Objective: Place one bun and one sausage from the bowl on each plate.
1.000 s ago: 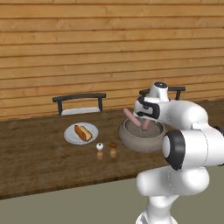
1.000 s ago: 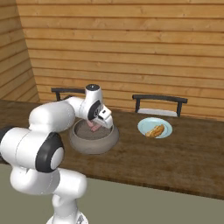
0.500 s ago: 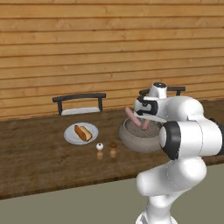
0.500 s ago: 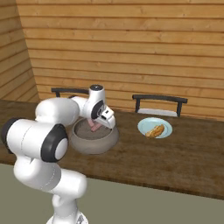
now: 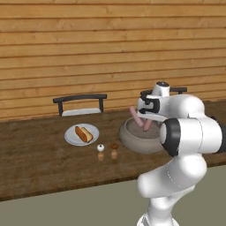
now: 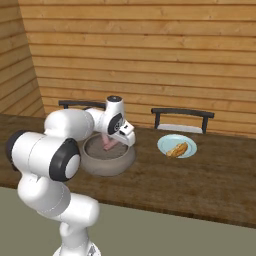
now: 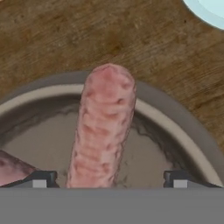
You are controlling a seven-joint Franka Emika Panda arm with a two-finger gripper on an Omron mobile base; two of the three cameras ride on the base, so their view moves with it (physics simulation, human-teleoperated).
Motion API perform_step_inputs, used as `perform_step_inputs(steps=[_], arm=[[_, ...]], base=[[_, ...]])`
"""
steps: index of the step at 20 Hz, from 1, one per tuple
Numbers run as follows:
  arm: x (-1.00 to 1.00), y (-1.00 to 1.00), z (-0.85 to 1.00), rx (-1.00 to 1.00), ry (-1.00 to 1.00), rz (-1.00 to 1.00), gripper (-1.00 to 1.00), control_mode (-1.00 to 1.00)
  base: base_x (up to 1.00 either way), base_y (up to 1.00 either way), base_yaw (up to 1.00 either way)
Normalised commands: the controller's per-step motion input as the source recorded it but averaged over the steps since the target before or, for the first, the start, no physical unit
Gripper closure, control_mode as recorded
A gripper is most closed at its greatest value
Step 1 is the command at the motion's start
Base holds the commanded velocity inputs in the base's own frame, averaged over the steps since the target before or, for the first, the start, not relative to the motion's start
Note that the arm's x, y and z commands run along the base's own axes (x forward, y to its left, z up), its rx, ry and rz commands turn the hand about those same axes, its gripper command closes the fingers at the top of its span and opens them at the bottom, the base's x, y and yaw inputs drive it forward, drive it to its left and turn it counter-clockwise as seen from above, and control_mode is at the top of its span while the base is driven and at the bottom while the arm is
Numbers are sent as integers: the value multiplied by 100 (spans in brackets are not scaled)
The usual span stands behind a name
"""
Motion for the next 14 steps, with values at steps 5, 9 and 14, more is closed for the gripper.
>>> perform_step_inputs(steps=[5,9,14], arm=[[0,-20,0,1,0,0,-100,-100],[0,0,-2,0,0,0,-100,-100],[-2,1,4,0,-1,0,-100,-100]], base=[[0,0,0],[0,0,0],[0,0,0]])
